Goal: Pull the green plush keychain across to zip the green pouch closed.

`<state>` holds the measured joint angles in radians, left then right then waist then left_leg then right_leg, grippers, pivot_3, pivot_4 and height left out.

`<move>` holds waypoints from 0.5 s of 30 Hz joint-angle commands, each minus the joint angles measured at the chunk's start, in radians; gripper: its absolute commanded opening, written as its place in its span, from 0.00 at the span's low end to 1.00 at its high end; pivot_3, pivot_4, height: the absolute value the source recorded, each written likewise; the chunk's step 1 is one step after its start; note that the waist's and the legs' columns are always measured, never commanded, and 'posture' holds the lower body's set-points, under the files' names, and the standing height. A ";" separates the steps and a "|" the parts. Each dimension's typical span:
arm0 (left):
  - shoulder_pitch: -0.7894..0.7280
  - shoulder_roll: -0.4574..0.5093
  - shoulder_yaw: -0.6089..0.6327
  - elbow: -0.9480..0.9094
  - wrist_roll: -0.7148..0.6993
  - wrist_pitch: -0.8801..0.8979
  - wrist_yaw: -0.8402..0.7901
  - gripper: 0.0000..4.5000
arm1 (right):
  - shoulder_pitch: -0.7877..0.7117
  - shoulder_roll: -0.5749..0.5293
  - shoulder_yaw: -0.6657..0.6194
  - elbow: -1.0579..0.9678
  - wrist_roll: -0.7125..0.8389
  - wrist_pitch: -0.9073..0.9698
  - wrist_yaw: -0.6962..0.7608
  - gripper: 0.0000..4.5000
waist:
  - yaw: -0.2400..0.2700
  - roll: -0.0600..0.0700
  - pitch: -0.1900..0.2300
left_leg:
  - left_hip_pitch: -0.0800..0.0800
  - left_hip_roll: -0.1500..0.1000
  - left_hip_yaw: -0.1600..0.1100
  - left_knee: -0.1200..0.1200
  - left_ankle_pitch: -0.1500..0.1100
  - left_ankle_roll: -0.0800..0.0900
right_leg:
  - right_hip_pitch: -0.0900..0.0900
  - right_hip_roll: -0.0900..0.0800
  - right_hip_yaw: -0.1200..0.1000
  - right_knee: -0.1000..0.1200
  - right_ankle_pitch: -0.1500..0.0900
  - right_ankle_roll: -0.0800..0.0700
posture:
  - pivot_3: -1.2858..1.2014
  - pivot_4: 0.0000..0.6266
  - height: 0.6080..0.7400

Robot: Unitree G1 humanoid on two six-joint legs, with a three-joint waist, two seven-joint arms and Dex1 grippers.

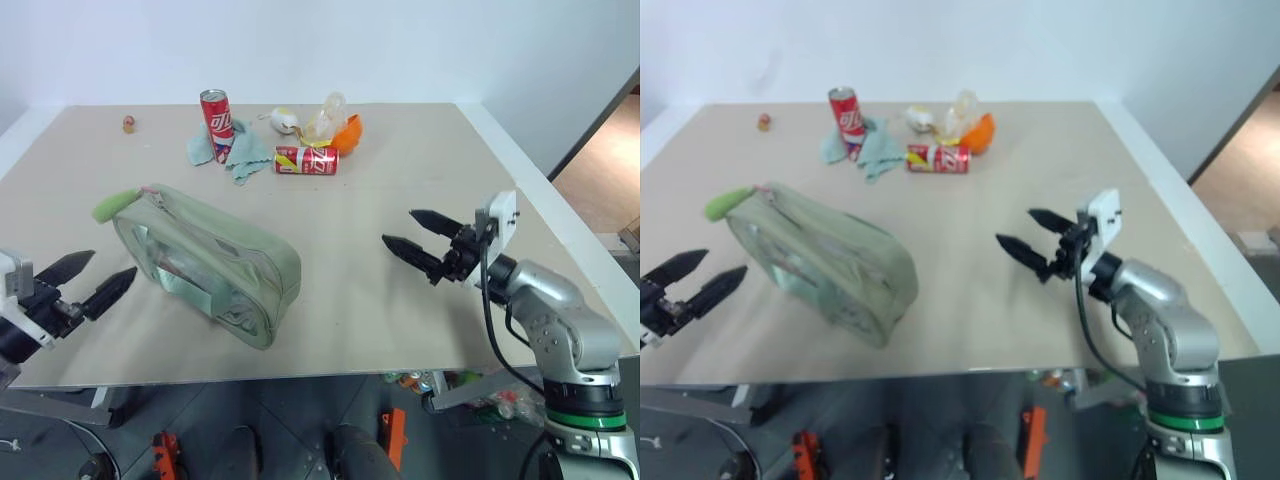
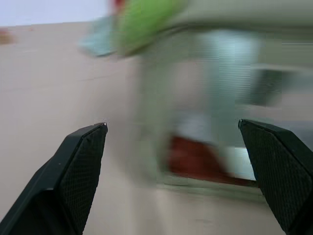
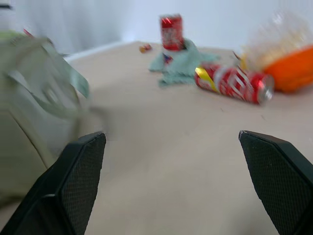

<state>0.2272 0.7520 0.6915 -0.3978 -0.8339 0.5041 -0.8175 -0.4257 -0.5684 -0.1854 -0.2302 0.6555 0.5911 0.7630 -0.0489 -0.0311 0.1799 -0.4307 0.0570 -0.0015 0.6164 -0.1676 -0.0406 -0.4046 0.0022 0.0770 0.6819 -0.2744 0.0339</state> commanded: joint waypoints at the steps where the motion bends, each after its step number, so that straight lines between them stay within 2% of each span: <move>1: 0.093 0.070 0.042 -0.184 -0.130 0.079 -0.119 0.99 | -0.109 0.004 0.045 -0.099 0.103 0.111 -0.004 1.00 | 0.000 0.001 0.000 | 0.000 0.001 0.000 0.000 0.000 0.000 | 0.000 0.000 0.000 0.000 0.000 -0.001 | 0.52 0.24 1.00; 4: 0.130 0.098 0.018 -0.275 -0.192 0.114 -0.133 0.99 | -0.187 0.056 0.125 -0.133 0.151 0.202 -0.035 1.00 | 0.000 0.001 0.000 | 0.001 0.003 0.002 0.000 0.000 0.000 | -0.001 0.001 0.000 0.000 -0.002 -0.006 | 0.52 0.24 1.00; 7: 0.115 0.096 -0.012 -0.299 -0.218 0.128 -0.107 0.99 | -0.201 0.093 0.156 -0.143 0.181 0.251 -0.053 1.00 | 0.002 0.001 0.000 | 0.001 0.006 0.001 0.000 0.000 0.000 | -0.001 0.006 0.000 0.000 -0.002 -0.008 | 0.52 0.24 1.00; 11: 0.067 0.078 -0.100 -0.324 -0.220 0.126 -0.066 0.99 | -0.178 0.153 0.271 -0.121 0.099 0.219 -0.075 1.00 | 0.003 0.001 0.000 | 0.000 0.007 0.000 0.000 0.000 0.000 | -0.001 0.008 0.001 0.000 -0.002 -0.008 | 0.52 0.24 1.00; 15: 0.035 0.075 -0.150 -0.323 -0.202 0.119 -0.044 0.99 | -0.173 0.212 0.309 -0.079 0.062 0.197 -0.090 1.00 | 0.001 0.001 0.000 | -0.001 0.007 0.001 0.000 0.000 0.000 | -0.002 0.009 0.001 0.000 -0.001 -0.007 | 0.52 0.24 1.00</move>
<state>0.2699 0.8318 0.5479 -0.6989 -1.0337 0.6355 -0.8706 -0.5884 -0.3725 0.1282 -0.3080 0.7226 0.8120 0.6783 -0.0475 -0.0302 0.1802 -0.4317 0.0646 -0.0003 0.6161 -0.1676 -0.0406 -0.4074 0.0111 0.0786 0.6821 -0.2757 0.0273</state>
